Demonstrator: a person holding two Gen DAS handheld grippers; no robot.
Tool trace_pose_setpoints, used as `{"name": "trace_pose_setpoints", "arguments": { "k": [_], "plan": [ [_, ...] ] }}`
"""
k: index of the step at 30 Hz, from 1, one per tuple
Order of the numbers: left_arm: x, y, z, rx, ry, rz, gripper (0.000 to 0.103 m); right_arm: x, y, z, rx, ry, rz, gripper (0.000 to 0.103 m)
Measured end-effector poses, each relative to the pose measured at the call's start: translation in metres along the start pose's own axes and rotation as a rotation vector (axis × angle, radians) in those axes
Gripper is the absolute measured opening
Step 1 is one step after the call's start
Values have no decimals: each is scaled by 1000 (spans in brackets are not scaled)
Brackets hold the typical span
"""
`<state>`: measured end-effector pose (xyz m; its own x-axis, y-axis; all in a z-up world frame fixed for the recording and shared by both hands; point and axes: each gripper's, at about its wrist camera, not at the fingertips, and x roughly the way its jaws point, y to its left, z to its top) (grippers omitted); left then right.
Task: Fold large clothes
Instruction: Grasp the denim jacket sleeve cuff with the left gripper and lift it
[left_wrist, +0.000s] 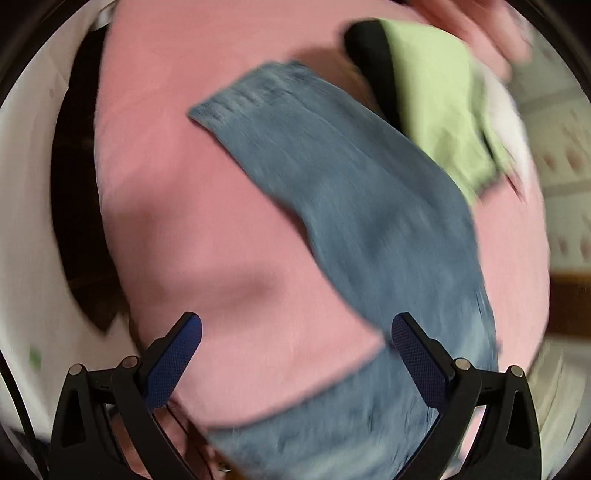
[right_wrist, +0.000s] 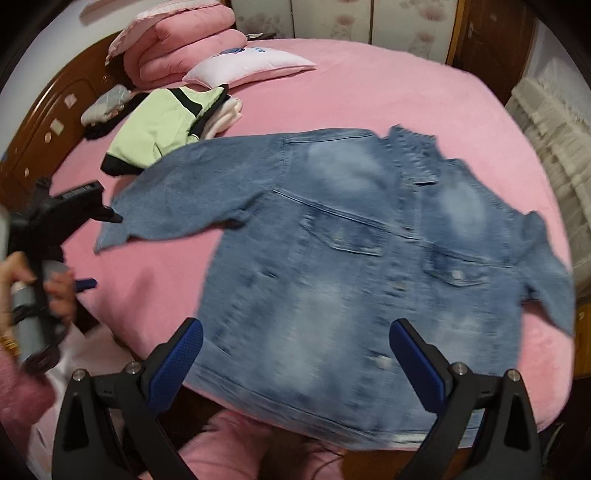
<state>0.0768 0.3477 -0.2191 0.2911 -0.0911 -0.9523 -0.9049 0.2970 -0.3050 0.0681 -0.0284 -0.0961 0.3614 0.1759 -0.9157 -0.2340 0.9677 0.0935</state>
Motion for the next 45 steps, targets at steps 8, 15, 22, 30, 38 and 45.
{"name": "trace_pose_setpoints", "arguments": {
  "k": [8, 15, 22, 30, 38, 45],
  "plan": [
    [73, 23, 100, -145, -72, 124, 94, 55, 42, 23, 87, 73, 11, 101],
    [103, 54, 144, -310, -147, 93, 86, 76, 41, 26, 118, 117, -35, 101],
    [92, 24, 170, -250, -261, 50, 25, 90, 25, 20, 129, 135, -86, 101],
    [25, -62, 155, 57, -493, -270, 14, 84, -5, 14, 168, 101, -67, 101],
    [-50, -187, 59, 407, -603, -568, 11, 54, -61, 14, 218, 9, -66, 100],
    [-53, -307, -46, 756, -489, -709, 11, 34, -132, 16, 307, -67, -88, 100]
  ]
}}
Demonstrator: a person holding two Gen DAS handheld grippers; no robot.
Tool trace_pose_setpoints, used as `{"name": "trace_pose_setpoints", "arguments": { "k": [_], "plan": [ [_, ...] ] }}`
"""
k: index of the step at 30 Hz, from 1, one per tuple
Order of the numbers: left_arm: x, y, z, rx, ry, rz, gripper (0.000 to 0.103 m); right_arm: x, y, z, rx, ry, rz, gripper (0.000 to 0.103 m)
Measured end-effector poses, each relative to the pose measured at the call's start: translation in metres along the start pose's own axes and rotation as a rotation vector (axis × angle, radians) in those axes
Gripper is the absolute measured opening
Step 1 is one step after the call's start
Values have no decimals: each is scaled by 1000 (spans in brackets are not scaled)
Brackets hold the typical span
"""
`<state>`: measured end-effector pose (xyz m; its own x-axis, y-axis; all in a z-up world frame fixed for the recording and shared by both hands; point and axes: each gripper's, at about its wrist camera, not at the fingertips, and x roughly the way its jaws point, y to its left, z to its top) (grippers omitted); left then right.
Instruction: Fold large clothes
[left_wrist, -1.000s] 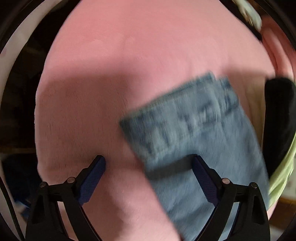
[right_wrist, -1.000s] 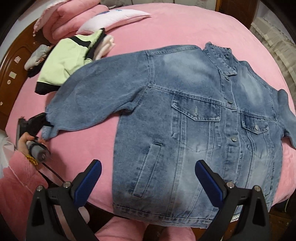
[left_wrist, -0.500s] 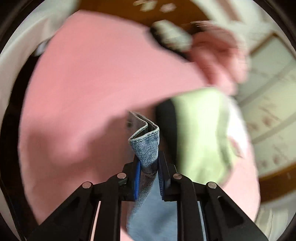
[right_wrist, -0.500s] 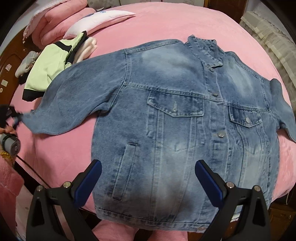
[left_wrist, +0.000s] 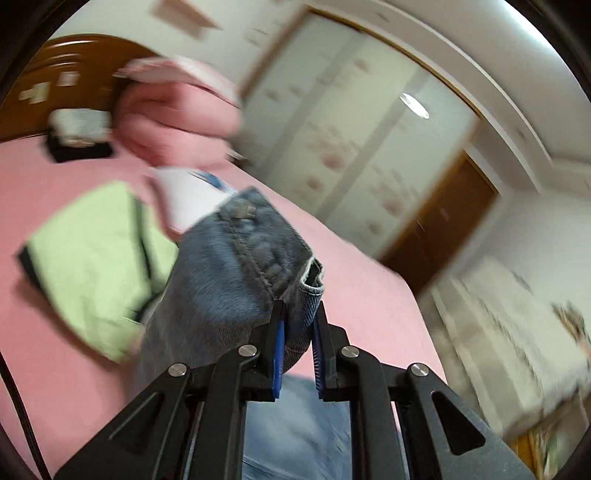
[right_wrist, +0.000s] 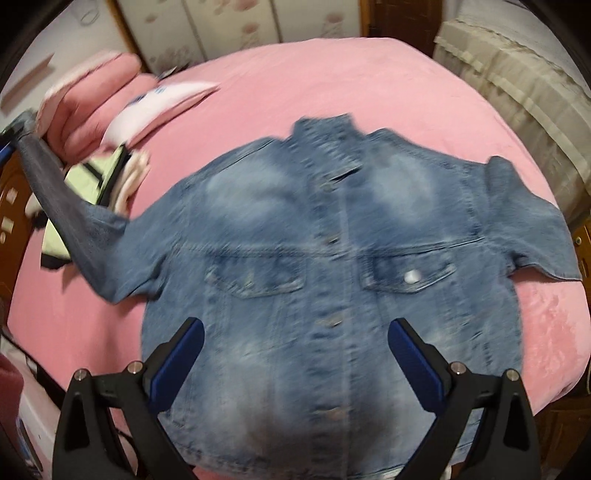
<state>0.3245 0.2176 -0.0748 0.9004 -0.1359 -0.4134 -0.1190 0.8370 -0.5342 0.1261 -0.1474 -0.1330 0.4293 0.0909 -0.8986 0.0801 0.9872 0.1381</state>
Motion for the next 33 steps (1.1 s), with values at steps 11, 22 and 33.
{"name": "trace_pose_setpoints", "arguments": {
  "k": [11, 22, 33],
  "plan": [
    [201, -74, -195, 273, 619, 52, 24, 35, -113, 20, 152, -26, -2, 97],
    [147, -71, -230, 323, 808, 174, 88, 98, -131, 15, 362, 186, 259, 88],
    [33, 82, -205, 157, 814, 706, 88, 166, -16, 24, 11, 318, 258, 61]
  ]
}}
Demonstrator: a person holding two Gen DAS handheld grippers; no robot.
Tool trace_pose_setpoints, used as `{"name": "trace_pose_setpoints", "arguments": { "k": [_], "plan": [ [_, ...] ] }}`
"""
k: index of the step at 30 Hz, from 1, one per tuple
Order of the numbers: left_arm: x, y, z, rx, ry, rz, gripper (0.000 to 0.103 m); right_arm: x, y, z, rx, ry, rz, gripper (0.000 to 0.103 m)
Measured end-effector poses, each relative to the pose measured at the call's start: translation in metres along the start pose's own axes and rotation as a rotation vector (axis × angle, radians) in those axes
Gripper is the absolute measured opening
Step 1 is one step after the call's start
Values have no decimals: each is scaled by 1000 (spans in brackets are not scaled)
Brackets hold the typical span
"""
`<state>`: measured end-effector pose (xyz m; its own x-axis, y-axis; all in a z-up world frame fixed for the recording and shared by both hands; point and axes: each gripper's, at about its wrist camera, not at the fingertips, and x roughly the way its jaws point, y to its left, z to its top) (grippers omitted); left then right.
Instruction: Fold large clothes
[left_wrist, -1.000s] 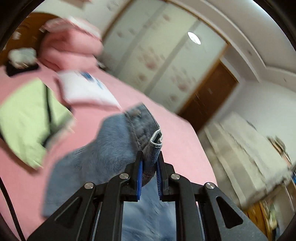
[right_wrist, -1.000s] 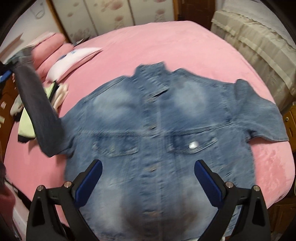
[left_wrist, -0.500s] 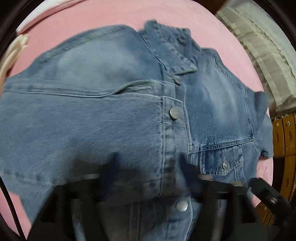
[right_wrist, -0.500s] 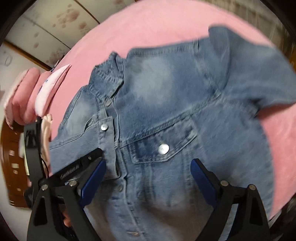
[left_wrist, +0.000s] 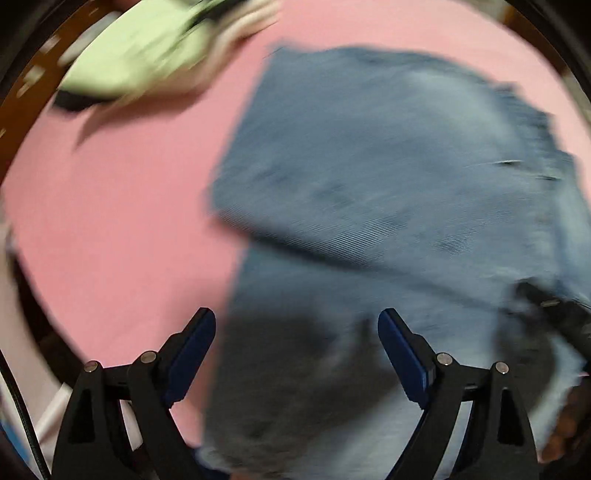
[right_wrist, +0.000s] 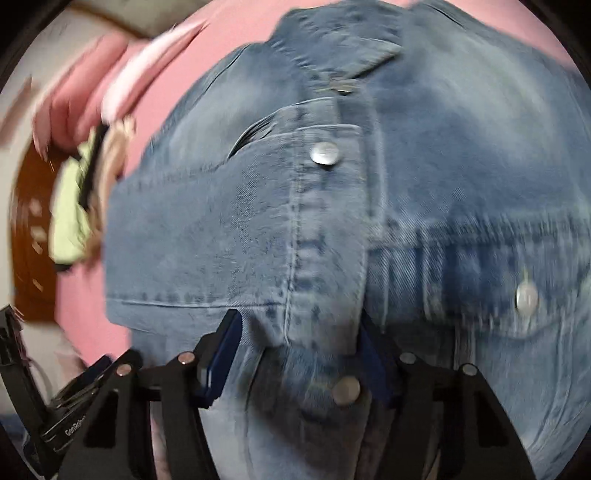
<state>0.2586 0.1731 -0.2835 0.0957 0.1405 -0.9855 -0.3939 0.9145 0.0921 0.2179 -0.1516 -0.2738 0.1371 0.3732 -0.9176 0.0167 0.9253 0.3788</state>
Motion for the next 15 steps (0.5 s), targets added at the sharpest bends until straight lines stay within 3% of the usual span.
{"name": "trace_pose_setpoints", "arguments": {
  "k": [1, 2, 3, 6, 7, 9, 11, 15],
  "plan": [
    [6, 9, -2, -26, 14, 21, 88, -1, 7, 1, -38, -9, -31, 55],
    [10, 17, -3, -49, 25, 36, 88, -1, 12, 2, -69, -19, -68, 40],
    [14, 26, -3, -75, 31, 48, 88, -2, 19, 2, -111, -31, -140, 31],
    [23, 39, -2, -115, 24, 73, 88, -9, 34, 4, -198, -47, -174, 24],
    [24, 40, 0, -120, 20, 78, 88, -14, 39, 2, -224, -66, -183, 11],
    [27, 39, 2, -132, 16, 91, 88, -25, 48, 1, -235, -84, -155, 10],
    [28, 36, 3, -142, 9, 92, 88, -45, 51, 4, -215, -126, -60, 8],
    [28, 26, 1, -129, -4, 122, 88, -102, 52, 21, -196, -264, 45, 8]
  ]
}}
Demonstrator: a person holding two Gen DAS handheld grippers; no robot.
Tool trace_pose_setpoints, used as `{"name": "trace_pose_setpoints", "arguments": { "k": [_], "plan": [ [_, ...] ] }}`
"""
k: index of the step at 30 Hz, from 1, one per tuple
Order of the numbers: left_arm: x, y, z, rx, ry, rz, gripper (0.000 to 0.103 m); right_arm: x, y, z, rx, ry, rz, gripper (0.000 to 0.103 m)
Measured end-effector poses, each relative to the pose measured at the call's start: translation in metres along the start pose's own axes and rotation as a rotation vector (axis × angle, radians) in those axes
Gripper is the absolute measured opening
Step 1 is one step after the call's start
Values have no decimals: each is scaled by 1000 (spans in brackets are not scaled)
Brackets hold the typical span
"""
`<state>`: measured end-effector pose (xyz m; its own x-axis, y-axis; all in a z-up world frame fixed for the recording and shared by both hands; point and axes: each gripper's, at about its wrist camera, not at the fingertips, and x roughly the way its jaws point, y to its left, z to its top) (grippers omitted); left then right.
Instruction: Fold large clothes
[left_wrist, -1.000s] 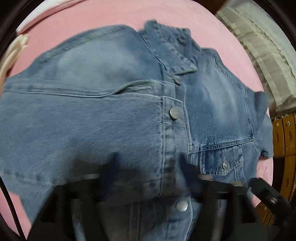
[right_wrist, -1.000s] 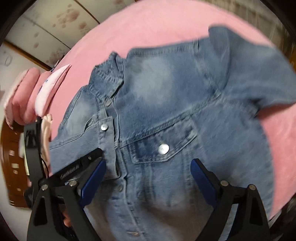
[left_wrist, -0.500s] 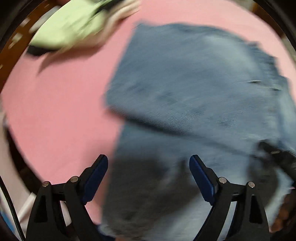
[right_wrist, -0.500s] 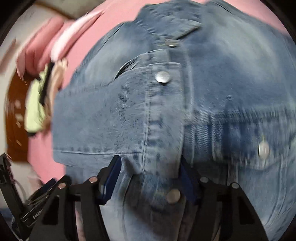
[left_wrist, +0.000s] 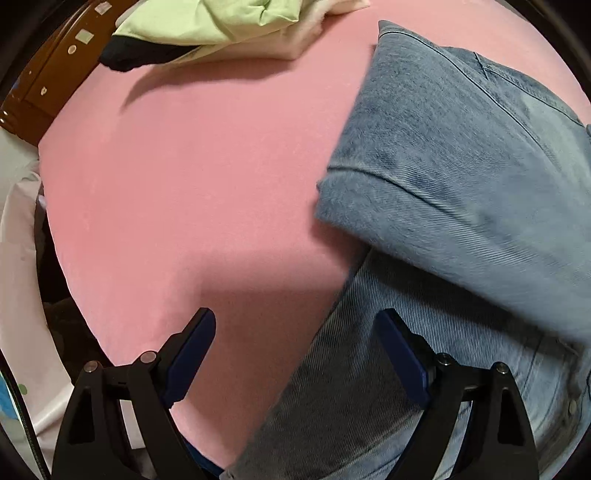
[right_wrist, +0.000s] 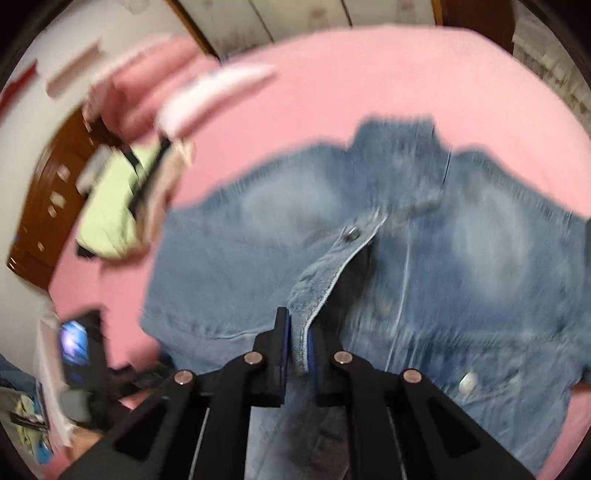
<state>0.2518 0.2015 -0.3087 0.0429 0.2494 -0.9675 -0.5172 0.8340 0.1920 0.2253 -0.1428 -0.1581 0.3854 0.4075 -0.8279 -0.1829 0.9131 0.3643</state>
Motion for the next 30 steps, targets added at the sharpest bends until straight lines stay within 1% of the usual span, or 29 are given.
{"name": "trace_pose_setpoints", "arguments": {
  "k": [2, 3, 4, 6, 7, 8, 10, 11, 12, 13, 16, 17, 18, 19, 21, 22, 23, 24, 25, 26, 27, 28, 29, 30],
  "plan": [
    [0, -2, 4, -6, -13, 0, 88, -24, -8, 16, 32, -65, 59, 7],
    [0, -3, 6, -13, -22, -7, 88, -40, -14, 26, 44, -111, 75, 7],
    [-1, -2, 10, -23, -29, -14, 88, -52, -17, 33, 42, -150, 70, 7],
    [0, -3, 17, -45, -34, -28, 88, -75, -31, 46, 27, -208, 28, 7],
    [6, -10, 21, -51, -34, -32, 88, -81, -36, 49, 25, -226, 9, 7],
    [8, -10, 25, -59, -33, -37, 88, -91, -46, 50, 32, -251, -31, 7],
    [11, -12, 29, -74, -22, -50, 88, -100, -62, 45, 59, -257, -93, 6],
    [12, -14, 30, -77, -10, -45, 88, -102, -71, 40, 84, -242, -128, 2],
    [8, -14, 31, -78, -3, -42, 88, -97, -81, 35, 115, -213, -159, 2],
    [9, -15, 29, -81, -6, -44, 88, -86, -95, 27, 157, -163, -191, 2],
    [10, -12, 23, -89, -24, -53, 88, -47, -133, -11, 282, -18, -305, 2],
    [10, -11, 21, -88, -27, -56, 88, -31, -143, -24, 320, 54, -356, 2],
    [14, -5, 21, -85, -28, -56, 88, -20, -147, -35, 339, 106, -415, 2],
    [13, -4, 19, -73, -33, -49, 88, -14, -149, -42, 350, 132, -450, 2],
    [7, -5, 14, -42, -51, -12, 88, -12, -144, -48, 370, 135, -498, 2],
    [-1, -7, 11, -17, -76, 21, 84, -15, -138, -49, 377, 114, -512, 2],
    [-11, -11, 7, 7, -111, 53, 78, -18, -132, -48, 380, 86, -514, 2],
    [-20, -14, 4, 24, -143, 69, 76, -21, -123, -46, 378, 55, -494, 2],
    [-33, -18, 0, 44, -185, 69, 75, -22, -116, -44, 371, 33, -464, 2],
    [-44, -22, -4, 60, -217, 44, 72, -21, -101, -41, 346, 4, -379, 2],
    [-60, -29, -11, 92, -256, -30, 71, -16, -91, -38, 326, -1, -290, 2],
    [-68, -36, -15, 121, -265, -97, 71, -7, -80, -38, 315, 9, -171, 2],
    [-76, -46, -19, 167, -254, -197, 71, 4, -71, -37, 320, 30, -65, 2],
    [-78, -54, -22, 201, -230, -277, 71, 20, -63, -39, 355, 62, 104, 2]
  ]
}}
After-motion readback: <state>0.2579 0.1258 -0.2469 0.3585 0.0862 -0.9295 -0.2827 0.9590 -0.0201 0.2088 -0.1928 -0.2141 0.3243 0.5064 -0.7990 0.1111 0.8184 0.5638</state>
